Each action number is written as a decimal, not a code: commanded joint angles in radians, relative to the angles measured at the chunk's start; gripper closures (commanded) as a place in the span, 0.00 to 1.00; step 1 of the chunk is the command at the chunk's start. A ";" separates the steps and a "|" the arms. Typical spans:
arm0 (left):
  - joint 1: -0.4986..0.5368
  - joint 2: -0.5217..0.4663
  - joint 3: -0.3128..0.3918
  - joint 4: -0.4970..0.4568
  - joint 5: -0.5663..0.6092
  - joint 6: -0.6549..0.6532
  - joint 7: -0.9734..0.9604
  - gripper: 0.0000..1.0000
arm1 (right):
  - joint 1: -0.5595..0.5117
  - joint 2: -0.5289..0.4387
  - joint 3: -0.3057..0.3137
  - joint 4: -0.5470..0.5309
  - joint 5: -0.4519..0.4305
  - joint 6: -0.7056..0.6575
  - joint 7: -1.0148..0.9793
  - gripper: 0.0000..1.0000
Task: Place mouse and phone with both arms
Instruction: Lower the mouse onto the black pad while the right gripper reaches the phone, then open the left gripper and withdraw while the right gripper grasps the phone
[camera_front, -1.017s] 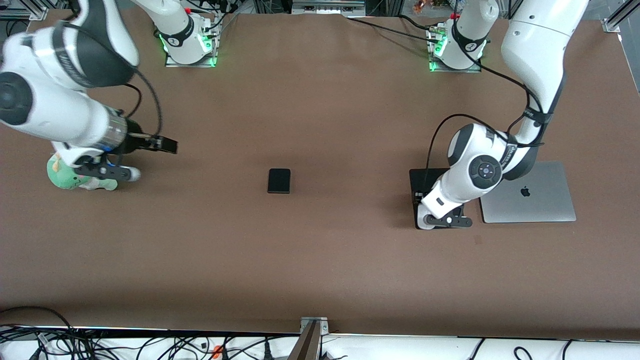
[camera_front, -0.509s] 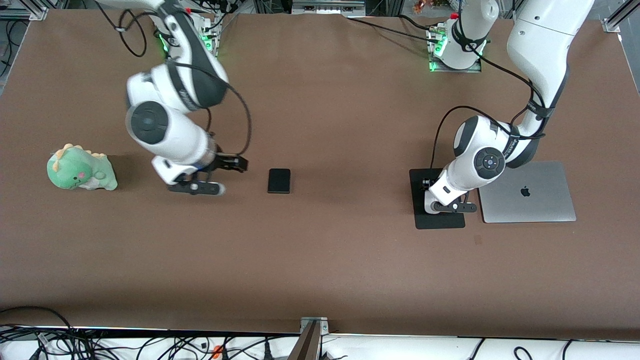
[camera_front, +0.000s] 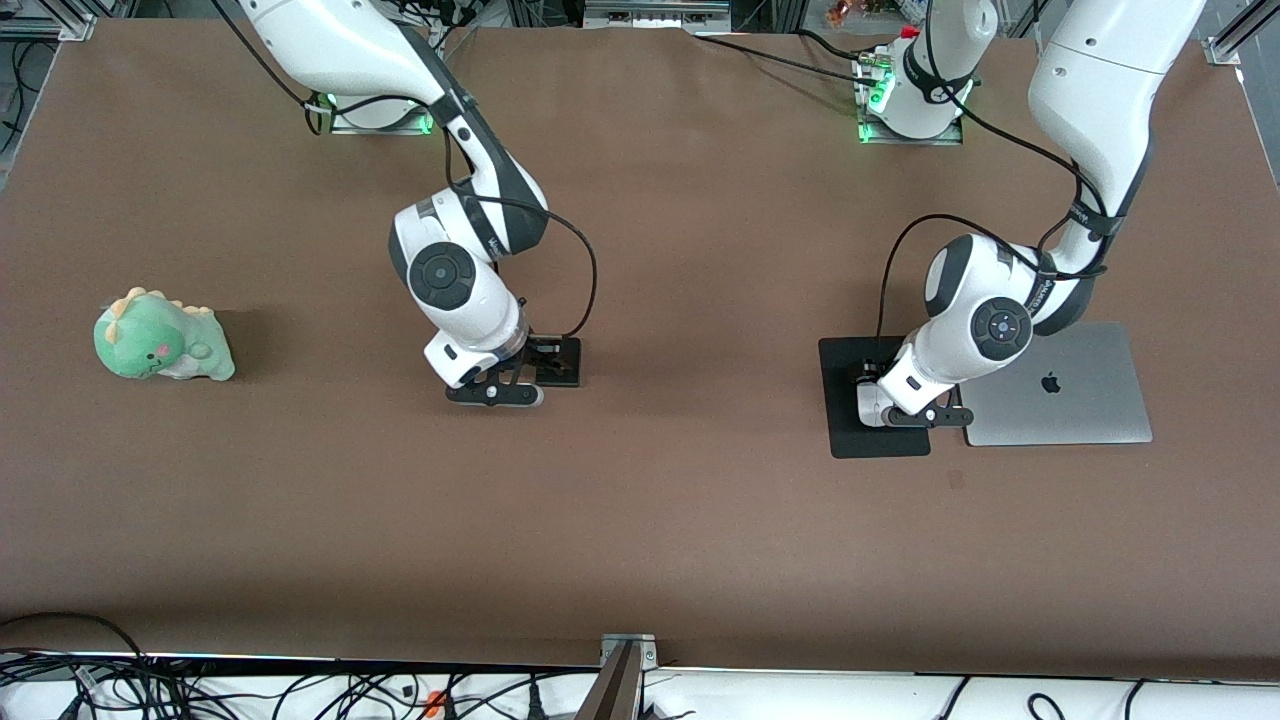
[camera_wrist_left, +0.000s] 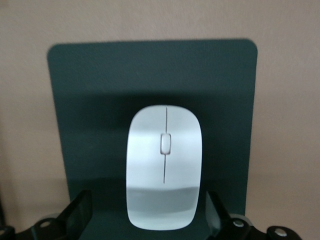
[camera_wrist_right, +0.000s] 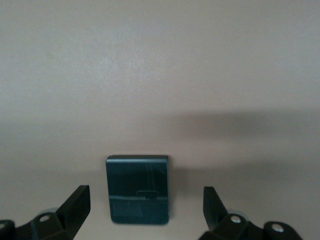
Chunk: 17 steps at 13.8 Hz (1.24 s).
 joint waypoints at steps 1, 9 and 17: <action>0.015 -0.042 -0.015 0.030 0.025 -0.032 0.002 0.00 | 0.059 0.025 -0.021 -0.039 -0.006 0.089 0.007 0.00; 0.058 -0.352 -0.018 0.148 0.022 -0.398 0.105 0.00 | 0.093 0.047 -0.032 -0.123 -0.049 0.185 0.031 0.00; 0.099 -0.519 -0.004 0.344 -0.022 -0.694 0.102 0.00 | 0.113 0.065 -0.050 -0.103 -0.049 0.203 0.074 0.00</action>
